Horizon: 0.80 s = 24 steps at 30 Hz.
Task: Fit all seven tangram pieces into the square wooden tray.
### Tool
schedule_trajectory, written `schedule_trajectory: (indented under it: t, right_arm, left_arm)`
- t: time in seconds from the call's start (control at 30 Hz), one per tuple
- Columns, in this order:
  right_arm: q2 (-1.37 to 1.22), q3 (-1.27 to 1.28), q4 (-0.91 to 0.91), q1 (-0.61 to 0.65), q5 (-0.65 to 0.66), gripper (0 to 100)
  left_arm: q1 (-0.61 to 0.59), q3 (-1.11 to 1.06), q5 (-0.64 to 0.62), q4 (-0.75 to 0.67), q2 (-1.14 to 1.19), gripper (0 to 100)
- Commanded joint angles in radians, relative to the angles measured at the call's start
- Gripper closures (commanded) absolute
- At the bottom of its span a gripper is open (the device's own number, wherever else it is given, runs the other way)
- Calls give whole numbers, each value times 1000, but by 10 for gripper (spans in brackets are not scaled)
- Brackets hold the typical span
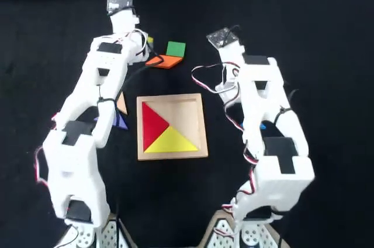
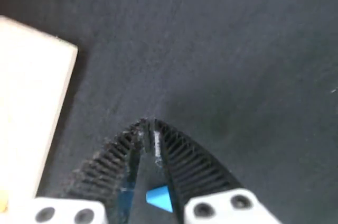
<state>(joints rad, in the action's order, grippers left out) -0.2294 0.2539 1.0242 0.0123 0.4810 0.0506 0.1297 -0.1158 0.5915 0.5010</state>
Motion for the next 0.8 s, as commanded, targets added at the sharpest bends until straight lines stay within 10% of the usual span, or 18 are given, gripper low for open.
schedule_trajectory:
  t: [0.0, 0.77]
  right_arm:
    - [-5, -21, -29, 6, 3, 987]
    - [-160, -134, -29, -32, 3, 987]
  left_arm:
    - [-18, 84, 55, -3, 48, 802]
    - [65, 88, 52, 381, 78, 802]
